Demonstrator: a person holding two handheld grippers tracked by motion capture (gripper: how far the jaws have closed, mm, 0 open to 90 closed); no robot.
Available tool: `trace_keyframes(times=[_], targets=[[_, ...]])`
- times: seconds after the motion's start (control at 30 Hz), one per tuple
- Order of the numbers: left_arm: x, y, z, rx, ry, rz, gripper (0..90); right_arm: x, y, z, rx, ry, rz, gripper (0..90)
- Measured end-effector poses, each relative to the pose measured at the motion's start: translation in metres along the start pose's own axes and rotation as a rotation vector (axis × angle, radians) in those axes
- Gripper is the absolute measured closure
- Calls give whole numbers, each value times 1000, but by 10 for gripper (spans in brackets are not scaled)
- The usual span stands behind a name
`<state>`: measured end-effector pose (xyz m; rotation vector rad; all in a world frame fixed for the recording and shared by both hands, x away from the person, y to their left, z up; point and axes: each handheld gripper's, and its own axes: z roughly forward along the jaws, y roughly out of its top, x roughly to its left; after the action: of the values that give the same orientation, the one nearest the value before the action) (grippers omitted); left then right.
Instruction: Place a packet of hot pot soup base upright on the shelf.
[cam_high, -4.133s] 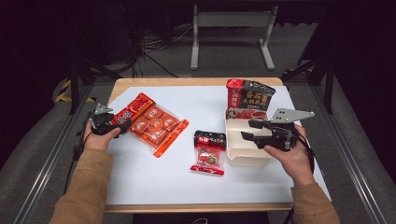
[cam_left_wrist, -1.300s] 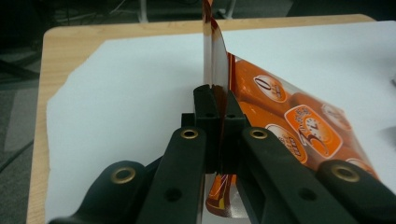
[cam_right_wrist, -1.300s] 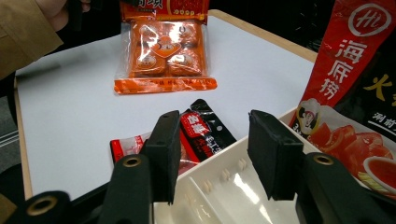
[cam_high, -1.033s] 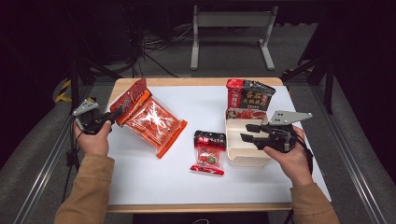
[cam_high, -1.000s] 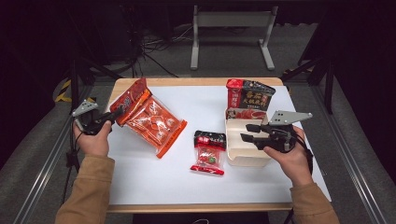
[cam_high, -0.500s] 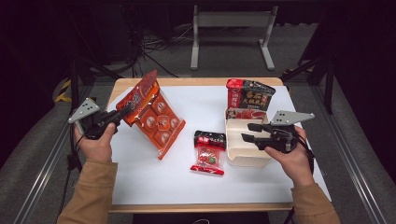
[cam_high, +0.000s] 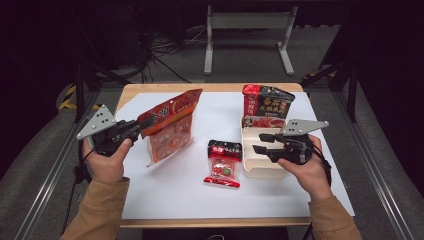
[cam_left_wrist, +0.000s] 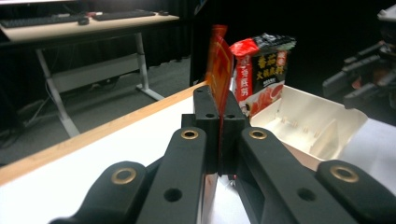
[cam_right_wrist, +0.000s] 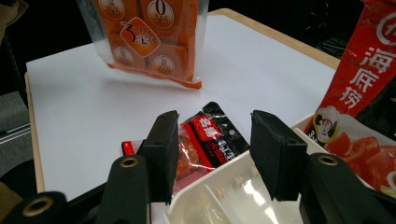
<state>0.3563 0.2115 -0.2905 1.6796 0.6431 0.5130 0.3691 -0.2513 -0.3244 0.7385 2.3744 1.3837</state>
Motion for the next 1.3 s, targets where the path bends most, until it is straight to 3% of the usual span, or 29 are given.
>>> trace_keyframes(times=[0.3, 0.4, 0.47, 0.63, 0.8, 0.87, 1.03, 1.3], targets=[[-19, 13, -10, -5, -81, 57, 900, 8, 19, 1, -16, 27, -38, 514], [-28, 18, -11, -2, -126, 75, 900, 11, 27, 3, -26, 41, -51, 498], [-34, 21, -12, 7, -164, 88, 900, 14, 33, 4, -38, 53, -59, 483], [-47, 28, -13, 40, -203, 133, 900, 19, 45, 5, -54, 71, -85, 450], [-55, 30, -13, 43, -260, 129, 900, 26, 56, 6, -71, 123, -101, 423], [-61, 32, -13, 50, -278, 146, 900, 29, 58, 7, -77, 141, -108, 415], [-75, 36, -14, 67, -304, 194, 900, 34, 61, 8, -105, 192, -127, 412], [-81, 38, -16, 50, -328, 198, 900, 43, 66, 9, -152, 276, -158, 462]])
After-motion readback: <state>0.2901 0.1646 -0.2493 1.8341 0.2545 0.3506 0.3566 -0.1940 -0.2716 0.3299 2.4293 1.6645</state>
